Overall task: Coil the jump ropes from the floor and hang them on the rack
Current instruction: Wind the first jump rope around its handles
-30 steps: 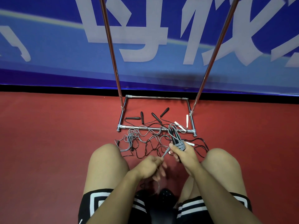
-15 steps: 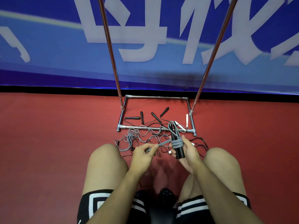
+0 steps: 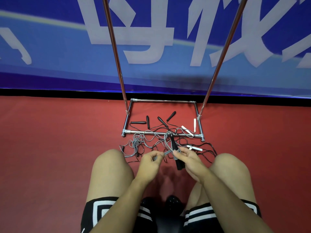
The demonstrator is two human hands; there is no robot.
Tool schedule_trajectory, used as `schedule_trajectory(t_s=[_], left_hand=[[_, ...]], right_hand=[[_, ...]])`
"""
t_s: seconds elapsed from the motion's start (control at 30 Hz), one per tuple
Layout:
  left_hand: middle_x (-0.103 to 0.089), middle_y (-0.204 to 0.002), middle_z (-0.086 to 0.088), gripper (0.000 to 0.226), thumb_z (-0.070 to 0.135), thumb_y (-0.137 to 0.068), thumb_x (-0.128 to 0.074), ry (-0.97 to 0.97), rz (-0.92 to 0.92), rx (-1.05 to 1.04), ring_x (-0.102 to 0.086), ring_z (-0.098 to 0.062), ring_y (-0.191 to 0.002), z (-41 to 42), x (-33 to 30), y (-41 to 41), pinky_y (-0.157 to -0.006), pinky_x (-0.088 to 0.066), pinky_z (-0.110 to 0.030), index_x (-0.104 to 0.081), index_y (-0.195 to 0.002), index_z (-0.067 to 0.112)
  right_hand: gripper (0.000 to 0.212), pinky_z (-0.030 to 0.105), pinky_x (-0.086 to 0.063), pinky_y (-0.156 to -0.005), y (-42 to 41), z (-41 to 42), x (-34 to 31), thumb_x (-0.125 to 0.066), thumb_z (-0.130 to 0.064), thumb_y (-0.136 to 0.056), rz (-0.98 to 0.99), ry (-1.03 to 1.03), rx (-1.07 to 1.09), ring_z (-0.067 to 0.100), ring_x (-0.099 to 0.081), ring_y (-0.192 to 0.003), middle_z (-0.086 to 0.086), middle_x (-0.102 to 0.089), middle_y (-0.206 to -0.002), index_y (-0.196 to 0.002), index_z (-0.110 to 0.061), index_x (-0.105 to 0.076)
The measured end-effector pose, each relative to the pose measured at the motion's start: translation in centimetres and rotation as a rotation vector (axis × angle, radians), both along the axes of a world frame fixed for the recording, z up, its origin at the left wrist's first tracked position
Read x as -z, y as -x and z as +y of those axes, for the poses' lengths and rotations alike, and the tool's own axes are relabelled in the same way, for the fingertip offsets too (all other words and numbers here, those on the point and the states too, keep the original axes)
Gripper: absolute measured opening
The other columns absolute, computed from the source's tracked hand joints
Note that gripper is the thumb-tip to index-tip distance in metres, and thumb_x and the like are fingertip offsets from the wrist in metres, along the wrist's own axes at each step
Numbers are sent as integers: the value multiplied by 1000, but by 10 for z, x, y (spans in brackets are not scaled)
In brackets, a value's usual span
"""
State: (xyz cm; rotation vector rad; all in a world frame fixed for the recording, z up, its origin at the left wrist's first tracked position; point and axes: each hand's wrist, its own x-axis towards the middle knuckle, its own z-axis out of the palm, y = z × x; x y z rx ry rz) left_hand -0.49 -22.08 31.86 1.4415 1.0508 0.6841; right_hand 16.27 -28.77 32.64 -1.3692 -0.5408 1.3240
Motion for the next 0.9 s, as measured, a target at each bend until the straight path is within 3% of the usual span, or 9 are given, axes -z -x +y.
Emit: schedule_trajectory(t_s=[0.17, 0.23, 0.3, 0.4, 0.5, 0.63, 0.73, 0.8, 0.9], left_hand=[[-47, -63, 2, 40, 12, -102, -57, -21, 2, 92, -37, -11, -61, -3, -7, 0, -57, -31, -25, -63, -64, 24], [-49, -64, 1, 42, 10, -103, -56, -20, -8, 113, -39, -11, -62, -5, -11, 0, -58, -32, -24, -62, -64, 23], [-50, -63, 3, 44, 11, -103, -56, -8, -13, 113, -40, -10, -62, -6, -11, 0, -59, -33, -24, -62, -61, 24], [-53, -58, 12, 47, 8, -103, -53, 10, -16, 125, -43, -3, -55, -5, -13, 1, -57, -35, -18, -60, -60, 24], [-50, -56, 12, 44, 6, -103, -50, 1, 10, 171, -41, -3, -53, -3, -12, 2, -56, -34, -21, -56, -61, 17], [-35, -55, 1, 44, 18, -104, -51, 20, 49, 187, -28, -12, -51, -4, -7, 2, -50, -23, -28, -48, -60, 19], [-38, -49, 4, 46, 24, -106, -51, 59, 95, 170, -30, -10, -44, -3, -9, 1, -47, -23, -26, -52, -61, 18], [-46, -48, 3, 40, 20, -106, -49, 117, 132, 174, -35, -8, -39, -3, -14, 1, -45, -28, -25, -59, -68, 15], [-50, -48, -5, 39, 19, -102, -37, 292, 266, 288, -38, -15, -36, -3, -17, 3, -44, -31, -28, -63, -76, 4]], right_hand=[[32, 24, -54, -85, -2, -3, 0, -83, -15, -85, -137, 25, -34, 18, -72, -94, 9, -78, -101, -112, -5, -70], [38, 27, -56, -81, -1, -3, -1, -85, -16, -83, -135, 57, -33, 18, -72, -92, 9, -77, -100, -114, -3, -67], [39, 37, -61, -80, 1, -5, -4, -82, -13, -85, -43, 87, -39, 20, -71, -92, 13, -74, -105, -117, -2, -61], [41, 51, -61, -85, 6, -8, -9, -75, -11, -93, 104, 115, -111, 38, -73, -99, 23, -72, -118, -125, -2, -50], [39, 47, -61, -89, 7, -8, -14, -70, -11, -96, 64, 98, -143, 41, -74, -99, 24, -75, -109, -127, -2, -47], [33, 45, -59, -96, 6, -8, -12, -68, -7, -97, 23, 82, -151, 40, -73, -105, 25, -75, -107, -127, 1, -58], [26, 36, -62, -74, 7, -10, -14, -69, -9, -96, -47, 101, -188, 36, -76, -88, 19, -77, -101, -121, -2, -62], [23, 28, -51, -55, 7, -11, -13, -71, -9, -95, -164, 92, -177, 24, -70, -63, 9, -77, -87, -116, -3, -64], [21, 25, -41, -48, 6, -10, -7, -71, -6, -94, -229, 54, -124, 14, -52, -51, 3, -70, -71, -112, 1, -64]])
